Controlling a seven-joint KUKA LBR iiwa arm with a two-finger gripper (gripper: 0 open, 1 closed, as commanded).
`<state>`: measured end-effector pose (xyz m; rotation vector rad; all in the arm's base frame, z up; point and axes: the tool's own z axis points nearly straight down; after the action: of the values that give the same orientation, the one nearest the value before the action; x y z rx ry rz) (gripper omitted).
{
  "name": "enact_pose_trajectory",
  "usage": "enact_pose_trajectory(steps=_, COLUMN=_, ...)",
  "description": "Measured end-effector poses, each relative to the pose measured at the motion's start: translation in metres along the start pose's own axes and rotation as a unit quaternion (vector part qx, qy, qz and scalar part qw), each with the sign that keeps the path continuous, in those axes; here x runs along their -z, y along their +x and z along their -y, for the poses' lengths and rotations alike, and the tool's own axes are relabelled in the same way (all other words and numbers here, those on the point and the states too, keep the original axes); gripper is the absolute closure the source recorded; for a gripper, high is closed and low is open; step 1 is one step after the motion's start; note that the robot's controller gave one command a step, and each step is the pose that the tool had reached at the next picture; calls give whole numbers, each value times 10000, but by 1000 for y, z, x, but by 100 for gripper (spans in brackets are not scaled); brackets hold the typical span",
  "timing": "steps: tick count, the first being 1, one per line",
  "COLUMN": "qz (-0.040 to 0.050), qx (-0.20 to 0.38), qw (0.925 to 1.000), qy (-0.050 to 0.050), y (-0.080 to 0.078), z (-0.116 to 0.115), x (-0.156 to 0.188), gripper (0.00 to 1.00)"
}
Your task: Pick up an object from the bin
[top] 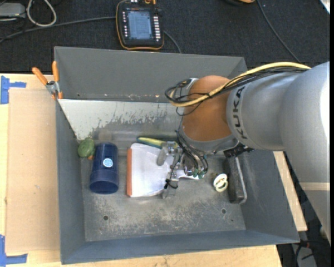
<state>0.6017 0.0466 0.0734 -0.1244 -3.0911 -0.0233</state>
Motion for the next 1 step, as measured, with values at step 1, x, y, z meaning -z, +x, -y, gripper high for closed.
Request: enact_pose_trajectory(steps=1, qz=25, qx=0, qw=10000, qy=37, y=2, z=1, x=-6, gripper=100)
